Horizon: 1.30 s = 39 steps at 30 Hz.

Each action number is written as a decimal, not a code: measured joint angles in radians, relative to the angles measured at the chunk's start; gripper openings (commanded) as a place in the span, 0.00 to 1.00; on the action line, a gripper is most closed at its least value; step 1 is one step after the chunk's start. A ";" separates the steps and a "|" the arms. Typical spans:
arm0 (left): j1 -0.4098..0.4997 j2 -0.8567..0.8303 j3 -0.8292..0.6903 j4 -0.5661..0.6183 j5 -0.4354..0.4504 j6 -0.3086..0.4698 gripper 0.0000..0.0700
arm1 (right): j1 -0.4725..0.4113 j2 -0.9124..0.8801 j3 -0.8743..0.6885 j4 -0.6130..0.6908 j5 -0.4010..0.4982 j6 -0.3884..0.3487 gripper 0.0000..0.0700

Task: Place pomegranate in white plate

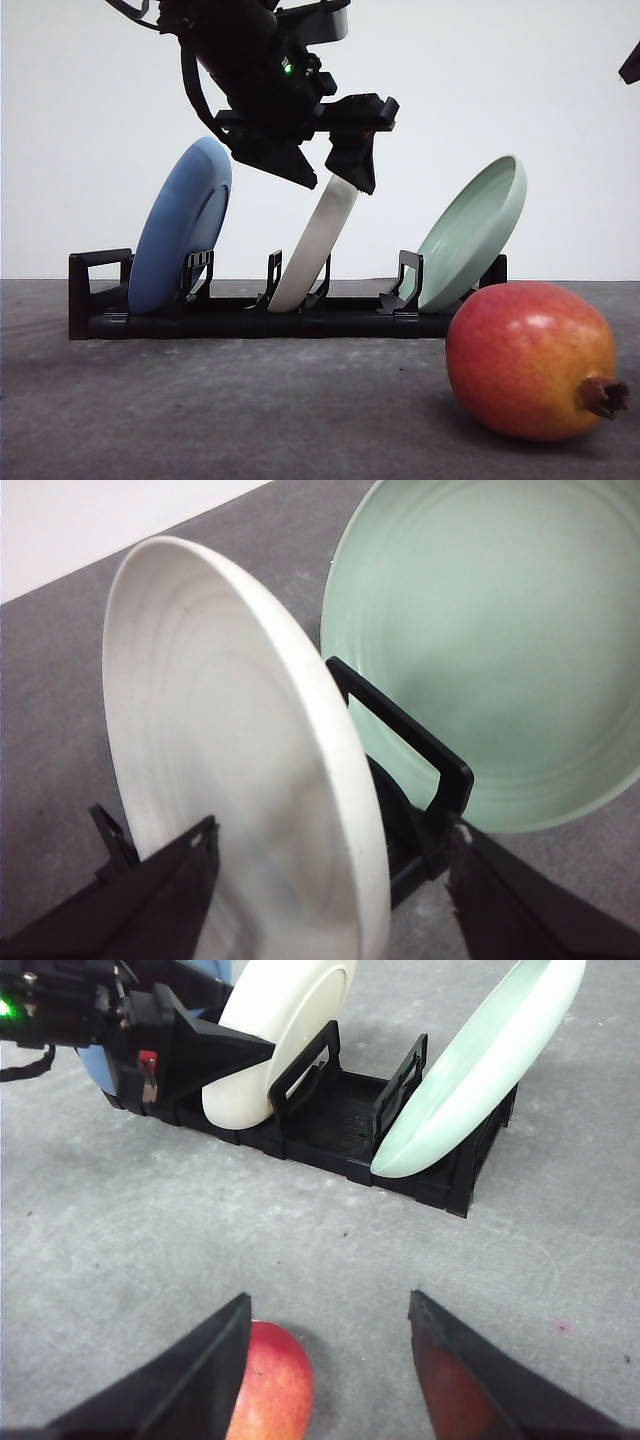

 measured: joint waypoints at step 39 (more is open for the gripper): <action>-0.003 -0.263 0.000 -0.042 0.168 -0.211 0.01 | 0.000 0.000 0.000 0.000 0.000 0.001 0.45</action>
